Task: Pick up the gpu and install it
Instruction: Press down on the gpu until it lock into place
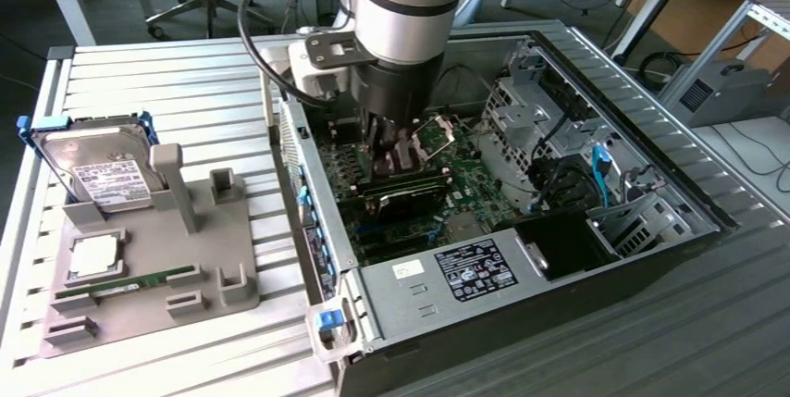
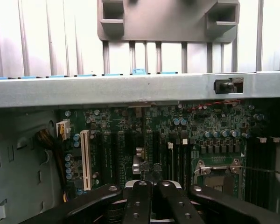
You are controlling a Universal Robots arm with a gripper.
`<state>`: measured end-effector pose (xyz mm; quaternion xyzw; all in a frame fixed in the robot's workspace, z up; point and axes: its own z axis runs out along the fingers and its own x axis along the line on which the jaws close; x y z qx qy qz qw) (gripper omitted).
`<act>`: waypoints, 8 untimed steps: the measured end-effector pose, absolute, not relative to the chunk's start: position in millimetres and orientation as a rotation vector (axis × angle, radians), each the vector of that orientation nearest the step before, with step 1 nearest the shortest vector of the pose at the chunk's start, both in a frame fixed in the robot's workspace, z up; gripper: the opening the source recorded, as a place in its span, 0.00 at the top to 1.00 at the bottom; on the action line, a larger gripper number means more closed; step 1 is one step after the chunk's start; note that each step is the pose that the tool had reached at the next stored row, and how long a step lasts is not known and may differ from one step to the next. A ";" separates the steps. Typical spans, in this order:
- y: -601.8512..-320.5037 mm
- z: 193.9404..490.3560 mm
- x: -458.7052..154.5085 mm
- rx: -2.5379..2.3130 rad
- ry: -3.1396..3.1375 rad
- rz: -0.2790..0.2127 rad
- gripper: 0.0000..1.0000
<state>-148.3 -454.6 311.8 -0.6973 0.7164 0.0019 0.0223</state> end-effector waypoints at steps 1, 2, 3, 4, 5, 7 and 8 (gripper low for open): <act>-454.4 311.2 -148.8 -2.160 2.219 0.006 0.89; -454.2 310.7 -149.3 -2.160 2.219 0.006 0.89; -453.9 310.1 -150.1 -2.160 2.219 0.006 0.89; -453.8 309.7 -150.8 -2.160 2.219 0.006 0.89; -453.7 309.2 -151.5 -2.160 2.220 0.006 0.89; -453.5 308.3 -152.9 -2.159 2.221 0.006 0.89; -453.5 307.7 -153.4 -2.158 2.221 0.006 0.89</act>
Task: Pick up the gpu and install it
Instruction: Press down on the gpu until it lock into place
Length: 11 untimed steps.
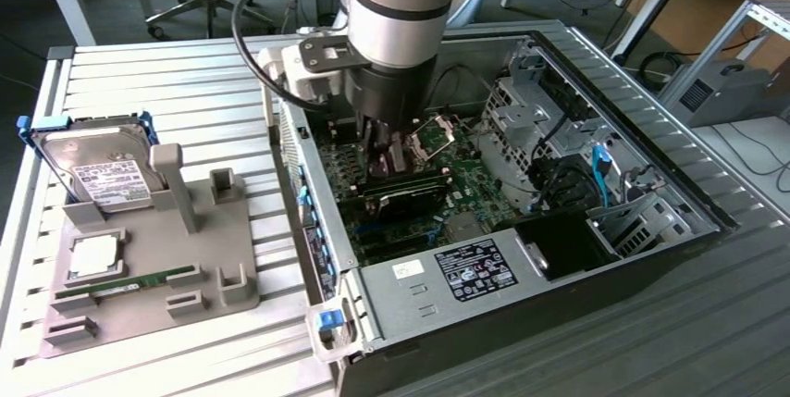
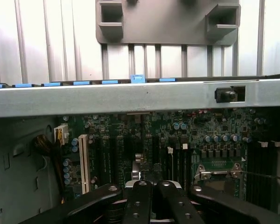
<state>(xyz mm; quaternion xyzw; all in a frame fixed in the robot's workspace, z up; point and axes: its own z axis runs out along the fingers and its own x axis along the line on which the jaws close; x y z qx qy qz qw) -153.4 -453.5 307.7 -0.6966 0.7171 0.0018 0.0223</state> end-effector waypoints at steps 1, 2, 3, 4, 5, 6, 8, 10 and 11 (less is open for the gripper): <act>-453.5 306.1 -154.1 -2.157 2.222 0.006 0.89; -453.5 303.8 -154.5 -2.157 2.222 0.006 0.89; -453.5 300.8 -154.9 -2.157 2.223 0.006 0.89; -453.5 298.4 -155.3 -2.156 2.223 0.006 0.89; -453.5 296.3 -155.6 -2.156 2.223 0.006 0.89; -453.5 295.7 -155.8 -2.156 2.223 0.006 0.89; -453.5 295.7 -155.9 -2.156 2.223 0.006 0.89; -453.5 294.8 -155.9 -2.156 2.223 0.006 0.89; -453.5 293.8 -155.9 -2.156 2.223 0.006 0.89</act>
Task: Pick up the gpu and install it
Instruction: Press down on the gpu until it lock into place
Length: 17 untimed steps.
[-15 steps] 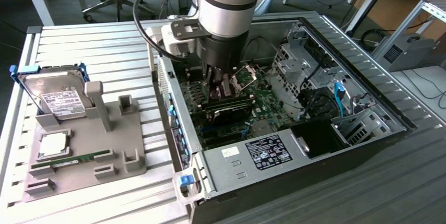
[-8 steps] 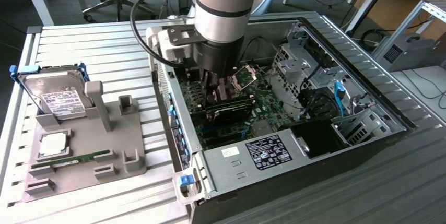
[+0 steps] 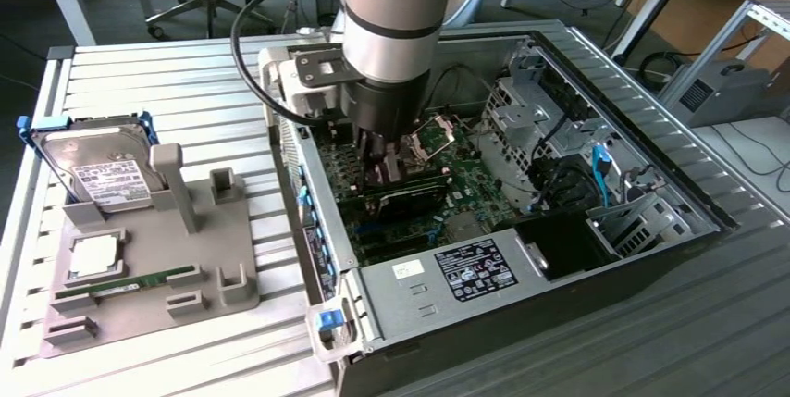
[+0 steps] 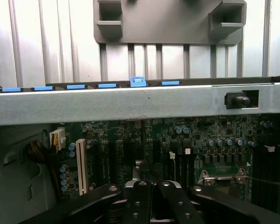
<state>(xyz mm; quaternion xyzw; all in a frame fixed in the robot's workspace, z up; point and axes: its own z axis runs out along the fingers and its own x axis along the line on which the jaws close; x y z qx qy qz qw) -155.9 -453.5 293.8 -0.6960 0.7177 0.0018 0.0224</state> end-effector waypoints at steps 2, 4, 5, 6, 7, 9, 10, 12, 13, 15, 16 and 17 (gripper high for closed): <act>-453.5 289.6 -156.0 -2.156 2.223 0.006 0.89; -453.5 287.1 -156.2 -2.156 2.223 0.006 0.89; -453.5 285.7 -156.3 -2.156 2.223 0.006 0.89; -453.5 284.9 -156.4 -2.156 2.223 0.006 0.89; -453.5 284.3 -156.4 -2.156 2.223 0.006 0.89; -453.5 284.2 -156.5 -2.156 2.224 0.006 0.89; -453.5 284.1 -156.5 -2.156 2.223 0.006 0.89; -453.5 283.8 -157.8 -2.156 2.223 0.006 0.89; -453.5 283.9 -158.3 -2.156 2.223 0.006 0.89; -453.5 283.1 -159.3 -2.156 2.223 0.006 0.89; -453.5 282.4 -159.6 -2.156 2.223 0.006 0.89; -453.5 281.8 -159.9 -2.156 2.223 0.006 0.89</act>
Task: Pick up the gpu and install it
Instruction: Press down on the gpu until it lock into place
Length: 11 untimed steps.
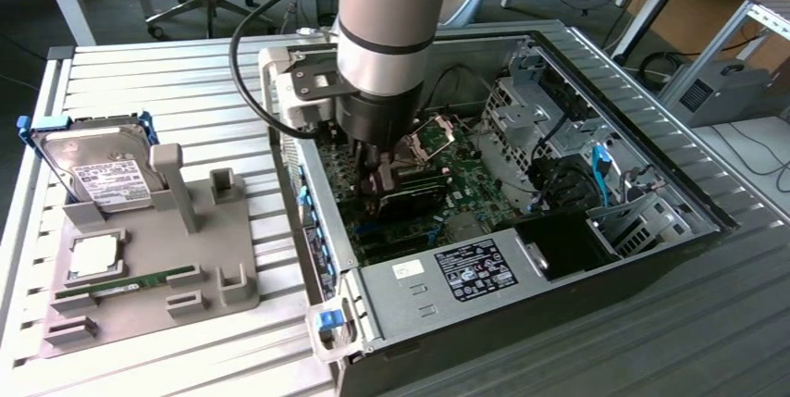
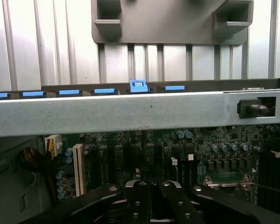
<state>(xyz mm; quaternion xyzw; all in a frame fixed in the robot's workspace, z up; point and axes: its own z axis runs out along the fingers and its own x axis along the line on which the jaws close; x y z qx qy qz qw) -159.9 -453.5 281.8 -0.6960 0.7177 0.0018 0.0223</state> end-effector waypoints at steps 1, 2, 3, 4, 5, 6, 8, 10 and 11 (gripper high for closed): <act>-453.5 281.3 -160.3 -2.156 2.223 0.006 0.89; -453.5 281.2 -160.3 -2.156 2.224 0.006 0.89; -453.5 281.2 -160.3 -2.156 2.224 0.006 0.89; -453.5 280.8 -160.4 -2.156 2.223 0.006 0.89; -453.5 280.0 -160.4 -2.156 2.223 0.006 0.89; -453.5 279.6 -160.4 -2.156 2.223 0.006 0.89; -453.5 279.4 -160.5 -2.156 2.224 0.006 0.89; -453.5 279.3 -160.5 -2.156 2.223 0.006 0.89; -453.5 279.2 -160.5 -2.156 2.223 0.006 0.89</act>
